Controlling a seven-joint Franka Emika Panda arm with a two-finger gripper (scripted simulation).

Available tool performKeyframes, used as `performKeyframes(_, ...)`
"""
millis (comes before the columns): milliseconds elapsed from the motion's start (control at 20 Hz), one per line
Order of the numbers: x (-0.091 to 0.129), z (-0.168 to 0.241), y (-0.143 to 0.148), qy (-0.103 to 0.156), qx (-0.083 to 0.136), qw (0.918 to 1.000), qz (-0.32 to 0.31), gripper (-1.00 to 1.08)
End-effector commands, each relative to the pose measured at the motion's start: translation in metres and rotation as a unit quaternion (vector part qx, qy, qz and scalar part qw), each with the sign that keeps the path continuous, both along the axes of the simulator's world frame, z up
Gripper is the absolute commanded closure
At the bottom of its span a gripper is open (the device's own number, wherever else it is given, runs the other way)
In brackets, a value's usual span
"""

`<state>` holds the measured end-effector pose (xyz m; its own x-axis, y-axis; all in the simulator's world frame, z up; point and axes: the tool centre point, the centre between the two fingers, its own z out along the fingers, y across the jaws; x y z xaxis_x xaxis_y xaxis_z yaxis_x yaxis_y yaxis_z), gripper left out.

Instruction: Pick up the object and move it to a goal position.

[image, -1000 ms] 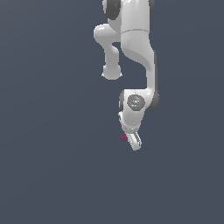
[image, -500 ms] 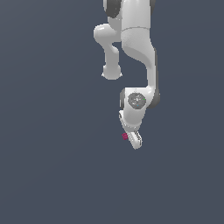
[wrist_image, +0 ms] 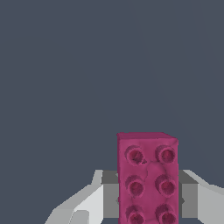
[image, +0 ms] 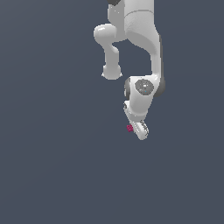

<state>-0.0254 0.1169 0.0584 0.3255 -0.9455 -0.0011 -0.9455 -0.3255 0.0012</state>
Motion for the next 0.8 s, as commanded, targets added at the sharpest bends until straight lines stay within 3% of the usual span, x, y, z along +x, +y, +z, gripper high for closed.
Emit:
performKeyframes(0, -0.011, 0.017, 0.01, 0.0, 0.0, 1.0, 0.0, 1.08)
performKeyframes(400, -0.047, 0.07, 0.041, -0.001, 0.0, 1.0, 0.0, 1.08)
performKeyframes(750, -0.065, 0.097, 0.058, -0.001, 0.0, 1.0, 0.0, 1.08)
